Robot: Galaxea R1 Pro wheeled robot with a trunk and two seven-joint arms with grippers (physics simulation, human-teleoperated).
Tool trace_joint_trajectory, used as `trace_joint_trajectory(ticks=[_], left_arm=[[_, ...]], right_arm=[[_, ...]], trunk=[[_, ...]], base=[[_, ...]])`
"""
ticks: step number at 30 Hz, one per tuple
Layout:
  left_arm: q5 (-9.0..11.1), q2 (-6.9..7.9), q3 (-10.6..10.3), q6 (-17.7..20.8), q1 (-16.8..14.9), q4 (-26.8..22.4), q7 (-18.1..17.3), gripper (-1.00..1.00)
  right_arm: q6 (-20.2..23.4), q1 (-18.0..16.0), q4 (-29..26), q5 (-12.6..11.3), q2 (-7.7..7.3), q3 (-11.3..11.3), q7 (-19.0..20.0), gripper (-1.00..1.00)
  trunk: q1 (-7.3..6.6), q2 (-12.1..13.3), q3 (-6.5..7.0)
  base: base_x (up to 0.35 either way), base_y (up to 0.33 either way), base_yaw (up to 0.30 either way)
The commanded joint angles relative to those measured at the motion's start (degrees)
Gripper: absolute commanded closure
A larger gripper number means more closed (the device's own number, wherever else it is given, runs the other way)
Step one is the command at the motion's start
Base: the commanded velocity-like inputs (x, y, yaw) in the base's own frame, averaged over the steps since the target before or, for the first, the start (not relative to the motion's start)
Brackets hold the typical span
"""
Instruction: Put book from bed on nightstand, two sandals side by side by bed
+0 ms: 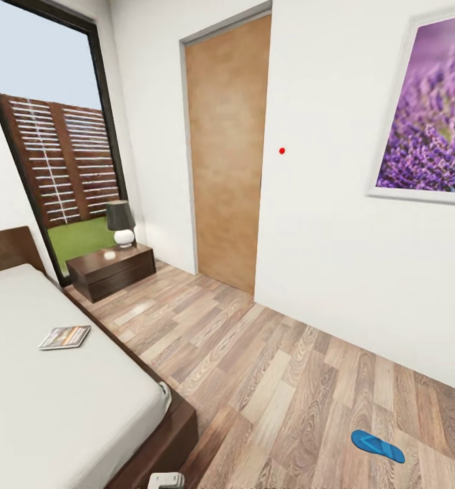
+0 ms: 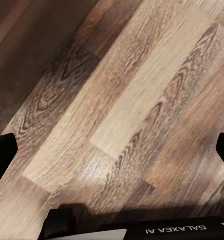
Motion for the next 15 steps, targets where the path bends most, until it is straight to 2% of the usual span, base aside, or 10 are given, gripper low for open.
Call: trace_joint_trajectory(ticks=[1, 9, 15], left_arm=[[0.02, -0.01, 0.06, 0.36, 0.00, -0.14, 0.04, -1.00], [0.07, -0.01, 0.05, 0.35, 0.00, -0.14, 0.07, -1.00], [0.06, -0.01, 0.03, 0.36, 0.02, -0.14, 0.10, -1.00]], right_arm=[[0.24, -0.02, -0.12, -0.40, 0.03, -0.03, -0.22, -1.00], [0.22, -0.02, -0.13, -0.38, 0.04, -0.07, -0.13, -1.00], [0.17, -0.02, -0.13, -0.38, 0.04, -0.07, -0.13, -1.00]], trunk=[[0.00, -0.04, -0.15], [0.00, -0.04, -0.80], [0.00, -0.04, -1.06]], base=[[0.000, 0.000, -0.110], [0.000, 0.000, -0.157], [0.000, 0.000, -0.237]])
